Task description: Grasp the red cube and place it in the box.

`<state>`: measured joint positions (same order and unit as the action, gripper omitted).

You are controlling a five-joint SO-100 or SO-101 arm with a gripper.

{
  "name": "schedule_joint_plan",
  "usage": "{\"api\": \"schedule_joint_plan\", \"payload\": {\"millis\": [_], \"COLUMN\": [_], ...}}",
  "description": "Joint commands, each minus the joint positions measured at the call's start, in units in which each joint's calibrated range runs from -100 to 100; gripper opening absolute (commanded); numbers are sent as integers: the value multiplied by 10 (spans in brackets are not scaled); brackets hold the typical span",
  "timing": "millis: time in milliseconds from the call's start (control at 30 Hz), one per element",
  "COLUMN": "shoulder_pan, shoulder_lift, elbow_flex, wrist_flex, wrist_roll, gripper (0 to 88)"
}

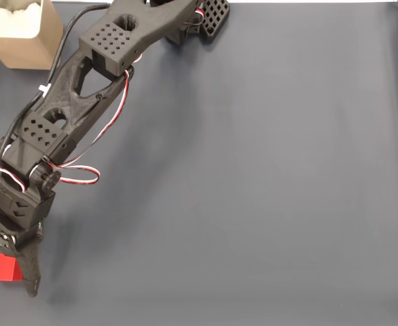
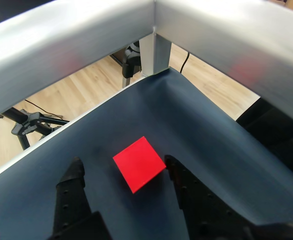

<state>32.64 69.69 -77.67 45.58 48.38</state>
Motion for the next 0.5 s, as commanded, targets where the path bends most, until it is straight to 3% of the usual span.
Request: {"api": "schedule_joint_plan", "payload": {"millis": [0, 467], "shoulder_pan": [-8, -10], "shoulder_lift": [-9, -11], "elbow_flex": [-34, -30], "wrist_flex": [-15, -13], "wrist_roll": [0, -2], "gripper": [376, 376]}}
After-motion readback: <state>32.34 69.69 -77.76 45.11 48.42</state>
